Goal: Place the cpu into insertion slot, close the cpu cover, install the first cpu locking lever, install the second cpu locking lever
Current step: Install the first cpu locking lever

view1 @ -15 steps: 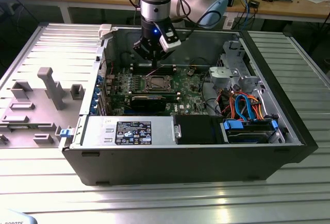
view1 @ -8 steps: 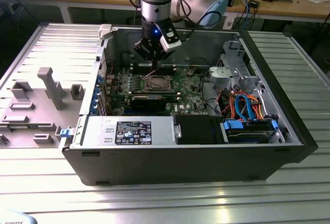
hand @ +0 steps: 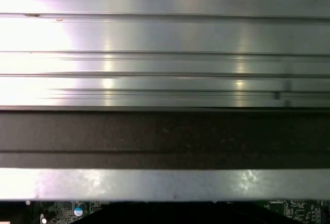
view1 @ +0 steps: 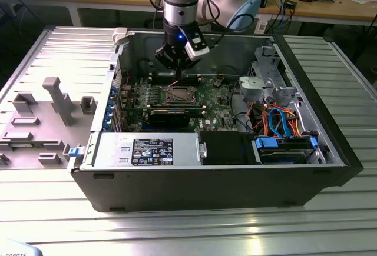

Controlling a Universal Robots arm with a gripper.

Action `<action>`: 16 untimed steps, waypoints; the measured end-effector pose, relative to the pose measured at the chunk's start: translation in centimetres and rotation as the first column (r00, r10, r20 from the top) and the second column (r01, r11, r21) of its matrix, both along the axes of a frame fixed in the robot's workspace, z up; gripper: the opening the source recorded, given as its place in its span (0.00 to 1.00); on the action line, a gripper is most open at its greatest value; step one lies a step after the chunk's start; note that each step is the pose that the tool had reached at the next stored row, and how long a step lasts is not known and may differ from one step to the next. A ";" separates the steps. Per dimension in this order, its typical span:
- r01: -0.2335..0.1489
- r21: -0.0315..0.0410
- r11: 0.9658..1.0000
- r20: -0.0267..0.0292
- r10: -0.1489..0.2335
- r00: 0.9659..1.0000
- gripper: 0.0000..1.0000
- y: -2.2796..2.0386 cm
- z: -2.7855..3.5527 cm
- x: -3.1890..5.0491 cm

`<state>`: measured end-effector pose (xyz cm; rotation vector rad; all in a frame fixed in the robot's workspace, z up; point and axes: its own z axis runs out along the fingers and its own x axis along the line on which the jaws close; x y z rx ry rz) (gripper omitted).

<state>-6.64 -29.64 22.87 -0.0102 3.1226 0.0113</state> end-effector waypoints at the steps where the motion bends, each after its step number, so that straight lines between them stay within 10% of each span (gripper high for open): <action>1: 0.000 0.000 1.000 0.000 0.000 1.000 0.11 0.00 -0.02 0.06; 16: 0.000 -0.002 1.000 -0.001 0.000 1.000 0.11 0.04 -0.58 1.31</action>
